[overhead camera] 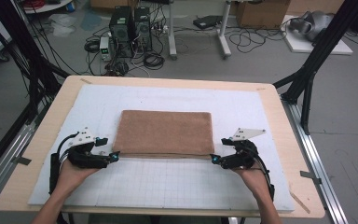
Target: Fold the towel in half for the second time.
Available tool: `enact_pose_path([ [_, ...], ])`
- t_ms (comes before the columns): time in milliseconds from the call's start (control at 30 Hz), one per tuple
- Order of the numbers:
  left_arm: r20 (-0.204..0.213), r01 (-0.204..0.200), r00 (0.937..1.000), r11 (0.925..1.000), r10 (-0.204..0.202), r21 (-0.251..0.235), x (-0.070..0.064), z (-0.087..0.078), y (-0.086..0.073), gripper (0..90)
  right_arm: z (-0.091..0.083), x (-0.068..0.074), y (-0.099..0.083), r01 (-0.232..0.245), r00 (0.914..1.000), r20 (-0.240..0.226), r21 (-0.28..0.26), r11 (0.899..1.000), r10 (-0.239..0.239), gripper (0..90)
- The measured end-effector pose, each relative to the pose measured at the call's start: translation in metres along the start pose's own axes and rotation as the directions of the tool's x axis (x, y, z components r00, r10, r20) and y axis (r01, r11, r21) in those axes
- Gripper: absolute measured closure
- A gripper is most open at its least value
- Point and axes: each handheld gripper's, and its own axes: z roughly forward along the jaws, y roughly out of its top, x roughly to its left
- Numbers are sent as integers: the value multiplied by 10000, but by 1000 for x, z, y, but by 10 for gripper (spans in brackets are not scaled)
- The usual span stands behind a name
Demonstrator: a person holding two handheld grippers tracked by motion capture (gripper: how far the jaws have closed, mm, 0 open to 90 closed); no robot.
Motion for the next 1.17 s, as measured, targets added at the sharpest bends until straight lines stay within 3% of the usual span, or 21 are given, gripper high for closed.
enact_pose_path([
  [200, -31, -29, 10000, 10000, 28, -71, -1, -8, -5, 222, -12, 1, -8, -129, 9998, 127, -149, 9998, 131, 129],
  [567, 42, 100, 9999, 9995, -99, -290, -6, -22, -13, 211, -25, 10, -13, 98, 9998, 201, -277, 9996, -93, 125],
  [900, -194, 1, 9998, 9994, -7, -337, -13, -34, -23, 208, -40, 12, -28, 1, 9995, 312, -385, 9993, 11, 125],
  [1167, -420, -29, 9991, 9991, 12, -413, -15, -43, -27, 208, -40, 16, -34, 51, 9994, 340, -350, 9994, -39, 124],
])
